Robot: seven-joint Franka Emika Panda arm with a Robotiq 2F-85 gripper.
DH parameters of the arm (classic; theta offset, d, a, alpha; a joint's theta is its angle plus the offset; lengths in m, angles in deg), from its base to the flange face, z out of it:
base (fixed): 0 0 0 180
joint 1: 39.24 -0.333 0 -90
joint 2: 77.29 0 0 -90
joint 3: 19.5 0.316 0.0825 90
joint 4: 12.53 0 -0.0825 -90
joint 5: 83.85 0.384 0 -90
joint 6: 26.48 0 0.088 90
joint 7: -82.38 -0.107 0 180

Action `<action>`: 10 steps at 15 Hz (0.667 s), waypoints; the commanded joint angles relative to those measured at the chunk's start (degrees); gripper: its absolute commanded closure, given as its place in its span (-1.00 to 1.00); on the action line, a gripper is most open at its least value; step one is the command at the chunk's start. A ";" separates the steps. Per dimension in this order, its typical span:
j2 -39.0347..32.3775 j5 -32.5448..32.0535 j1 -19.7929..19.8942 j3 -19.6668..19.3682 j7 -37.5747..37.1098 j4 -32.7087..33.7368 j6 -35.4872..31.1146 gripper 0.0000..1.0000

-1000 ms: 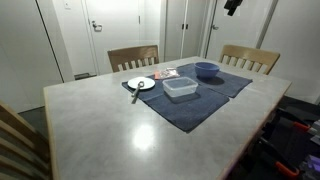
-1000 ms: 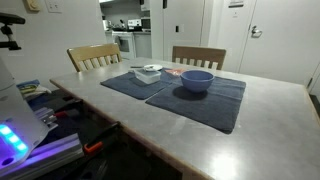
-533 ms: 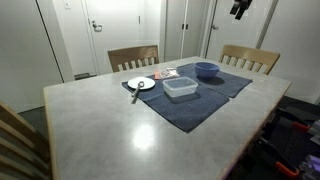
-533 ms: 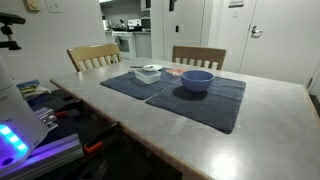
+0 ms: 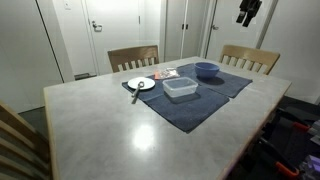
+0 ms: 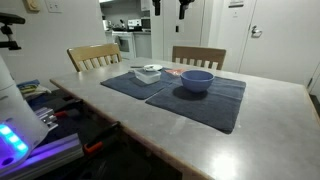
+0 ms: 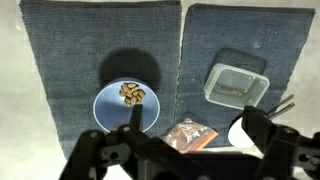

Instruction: Pour the contents of the bowl into the tupperware

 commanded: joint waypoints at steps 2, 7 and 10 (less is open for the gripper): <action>-6.76 -0.06 2.18 -0.68 -0.47 1.24 -5.59 -1.00; -13.67 4.02 3.41 -0.74 -2.20 2.05 -15.83 -1.00; -12.53 4.83 4.07 0.37 -2.40 0.76 -15.93 -1.00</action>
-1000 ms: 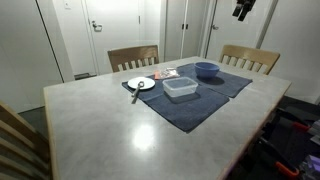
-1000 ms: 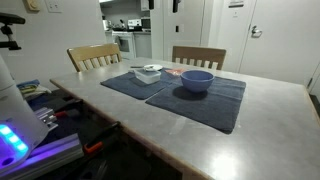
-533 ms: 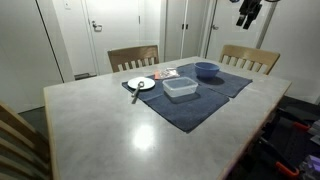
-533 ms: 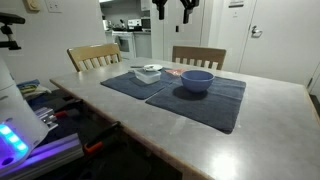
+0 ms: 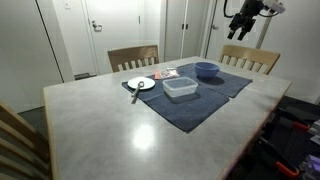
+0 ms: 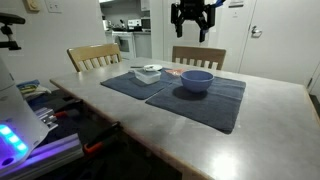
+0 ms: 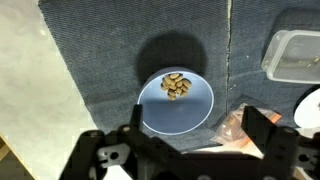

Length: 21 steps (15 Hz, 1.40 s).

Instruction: Pour the contents of the bowl into the tupperware

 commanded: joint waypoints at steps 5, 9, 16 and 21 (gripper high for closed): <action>-1.41 0.45 1.55 1.77 -0.02 1.07 -0.05 -1.00; -4.94 3.49 1.78 1.63 0.57 2.84 -1.08 -1.00; -13.51 9.66 4.29 3.75 1.50 6.47 -2.59 -1.00; -20.95 6.78 7.07 5.67 -1.61 11.99 -1.59 -1.00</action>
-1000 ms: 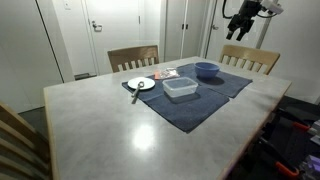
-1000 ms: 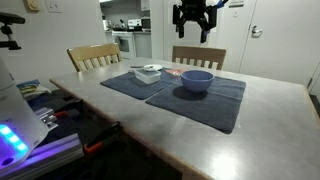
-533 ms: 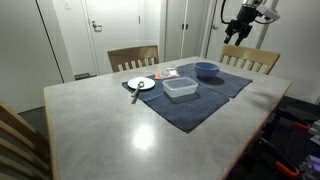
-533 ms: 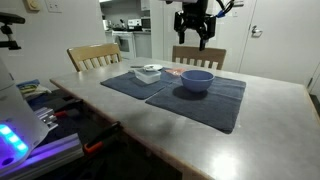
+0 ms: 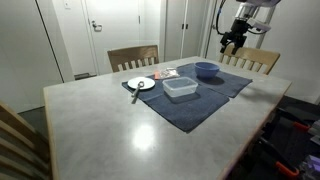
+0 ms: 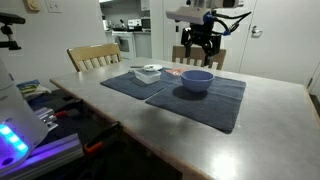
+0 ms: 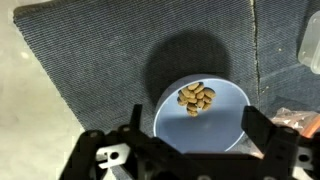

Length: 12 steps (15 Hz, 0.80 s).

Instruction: Pour the contents of the bowl into the tupperware

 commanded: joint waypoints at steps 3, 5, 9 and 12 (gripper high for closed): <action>-10.29 -3.08 4.06 3.21 -3.00 7.73 -0.16 -1.00; -12.74 -3.46 4.92 4.39 -3.80 9.32 -0.89 -1.00; -16.05 -3.84 6.09 6.63 -4.61 11.73 -2.75 -1.00; -17.90 -4.44 6.63 7.48 -5.93 12.78 -5.74 -1.00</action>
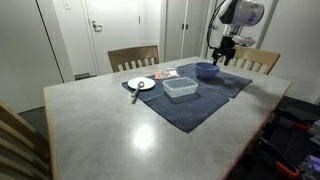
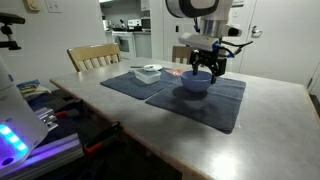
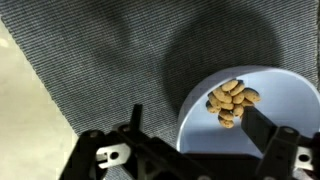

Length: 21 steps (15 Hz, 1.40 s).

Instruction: Pour the contents of the bowl into the tupperware

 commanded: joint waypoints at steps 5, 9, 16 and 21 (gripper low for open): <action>-5.09 -1.31 3.32 3.48 -2.73 2.87 -6.35 -1.00; -6.57 -1.53 4.26 4.43 -3.06 3.63 -6.45 -1.00; -6.93 -3.10 4.69 4.81 -2.99 4.17 -5.41 0.11; -6.64 -5.44 4.27 4.32 -3.60 4.33 -4.46 0.80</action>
